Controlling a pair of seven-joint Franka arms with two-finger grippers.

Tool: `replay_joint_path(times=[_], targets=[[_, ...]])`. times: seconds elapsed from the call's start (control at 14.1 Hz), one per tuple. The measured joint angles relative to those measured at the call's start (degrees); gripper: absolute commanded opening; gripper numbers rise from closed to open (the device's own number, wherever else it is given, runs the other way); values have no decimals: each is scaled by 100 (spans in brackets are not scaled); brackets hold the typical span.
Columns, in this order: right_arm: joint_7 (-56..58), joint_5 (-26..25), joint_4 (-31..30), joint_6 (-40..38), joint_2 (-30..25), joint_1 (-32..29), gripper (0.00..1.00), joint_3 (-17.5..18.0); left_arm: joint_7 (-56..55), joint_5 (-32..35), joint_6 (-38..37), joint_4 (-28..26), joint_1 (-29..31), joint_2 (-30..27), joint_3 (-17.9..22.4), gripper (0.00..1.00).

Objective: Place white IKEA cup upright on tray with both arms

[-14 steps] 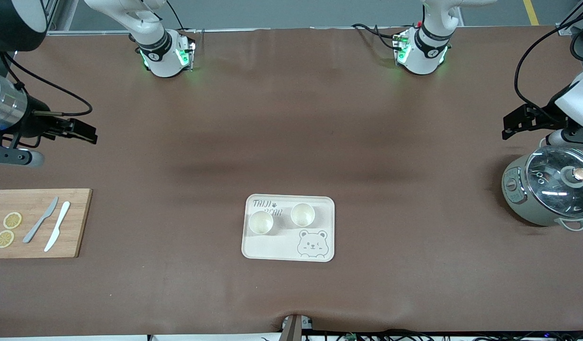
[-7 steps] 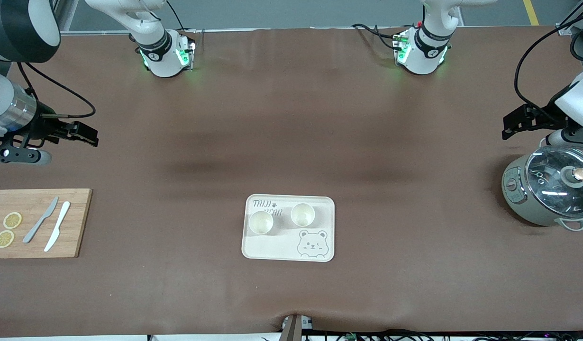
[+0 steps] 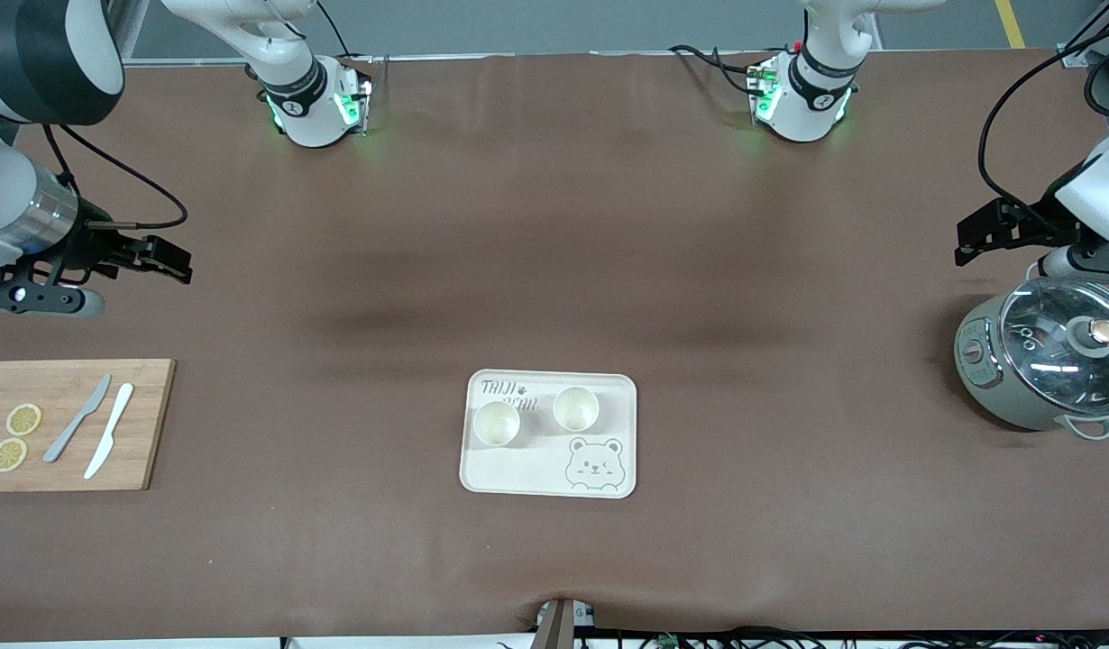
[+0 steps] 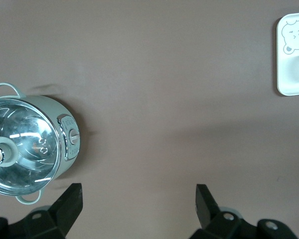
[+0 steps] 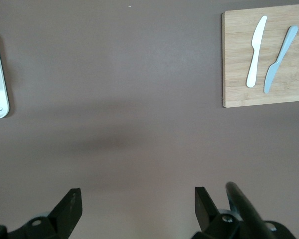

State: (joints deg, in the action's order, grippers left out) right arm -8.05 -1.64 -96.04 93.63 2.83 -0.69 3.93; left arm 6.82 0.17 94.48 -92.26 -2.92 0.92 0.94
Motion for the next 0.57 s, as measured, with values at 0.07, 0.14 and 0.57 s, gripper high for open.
replay_joint_path(times=[0.07,0.14,0.57], targets=[[-42,67,-7,6,0,0,100,2,0,0,0,0,0,0,0,100],[-65,109,-7,7,0,0,100,3,0,0,0,0,0,0,0,100],[-87,144,-7,7,-1,0,100,13,0,0,0,0,0,0,0,100]])
